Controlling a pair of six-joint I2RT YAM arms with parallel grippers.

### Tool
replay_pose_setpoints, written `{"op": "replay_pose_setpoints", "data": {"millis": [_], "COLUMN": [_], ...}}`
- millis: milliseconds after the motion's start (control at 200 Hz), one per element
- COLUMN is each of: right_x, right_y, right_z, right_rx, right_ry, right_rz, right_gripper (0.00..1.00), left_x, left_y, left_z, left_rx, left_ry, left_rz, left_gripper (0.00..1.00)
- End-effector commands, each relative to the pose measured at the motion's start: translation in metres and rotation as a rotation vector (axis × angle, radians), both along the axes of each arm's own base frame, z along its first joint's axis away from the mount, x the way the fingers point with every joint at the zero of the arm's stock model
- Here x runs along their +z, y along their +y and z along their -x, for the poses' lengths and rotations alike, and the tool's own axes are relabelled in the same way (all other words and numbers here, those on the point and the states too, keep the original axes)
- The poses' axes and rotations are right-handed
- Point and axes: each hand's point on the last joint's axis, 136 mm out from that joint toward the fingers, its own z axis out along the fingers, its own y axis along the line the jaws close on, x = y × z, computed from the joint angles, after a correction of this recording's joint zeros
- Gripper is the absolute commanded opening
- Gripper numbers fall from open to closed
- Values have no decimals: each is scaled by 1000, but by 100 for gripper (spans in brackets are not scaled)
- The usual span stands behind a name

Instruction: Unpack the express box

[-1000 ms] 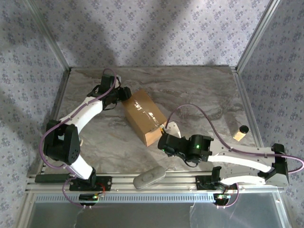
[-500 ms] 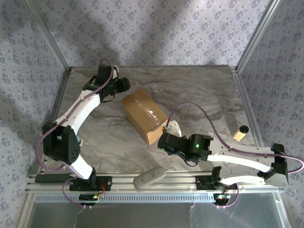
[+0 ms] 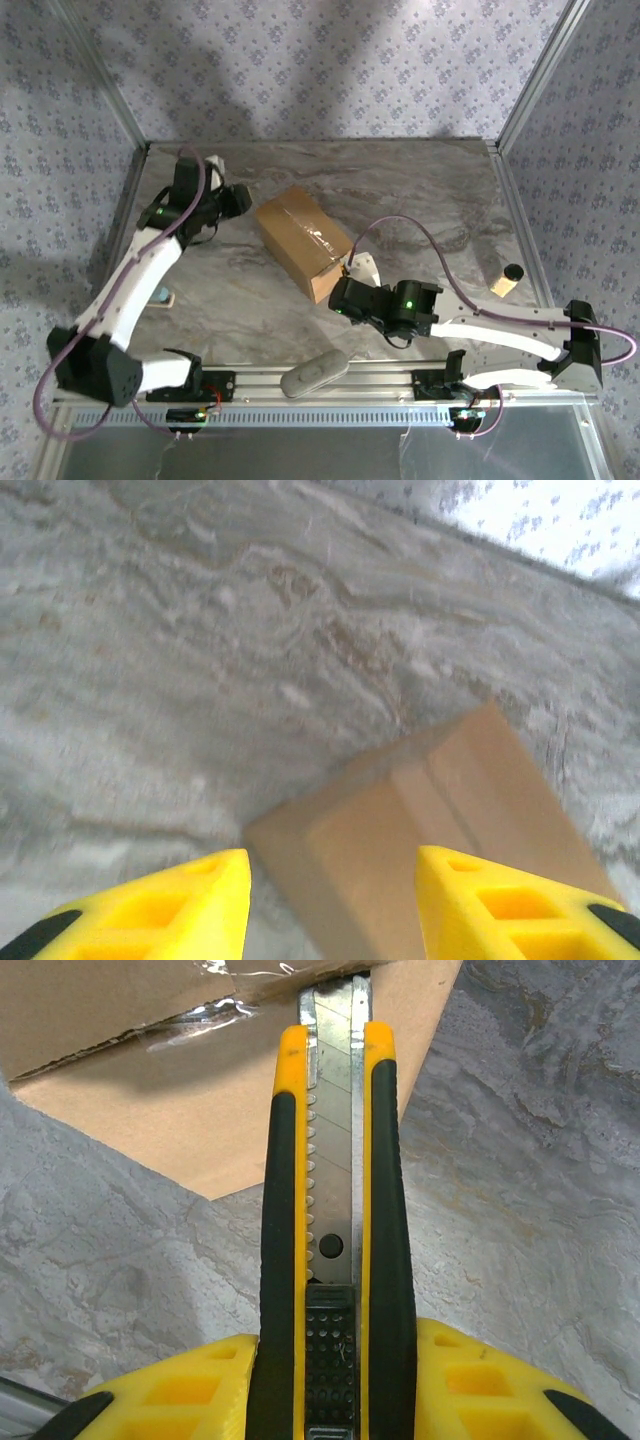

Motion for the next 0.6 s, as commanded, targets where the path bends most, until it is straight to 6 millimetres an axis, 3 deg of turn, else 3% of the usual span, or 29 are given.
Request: {"op": "replay_pose_setpoints", "data": {"millis": [0, 120, 280, 425, 595], "right_x": [13, 12, 12, 14, 14], "right_y": [-3, -5, -4, -3, -1], "right_z": [-8, -10, -13, -14, -14], "right_rx": [-53, -63, -60, -60, -49], "right_ry": [-23, -14, -11, -6, 0], "right_rz": [-18, -28, -33, -40, -40], "right_gripper": [0, 0, 0, 0, 0], "left_x": [-25, -45, -72, -93, -98], "left_y": [13, 11, -17, -47, -82], "left_z": [48, 83, 108, 119, 114], "left_rx": [-18, -54, -121, -174, -220], "left_ry": [118, 187, 259, 302, 273], "left_rz": [-57, -36, 44, 50, 88], "left_gripper": [47, 47, 47, 46, 44]}}
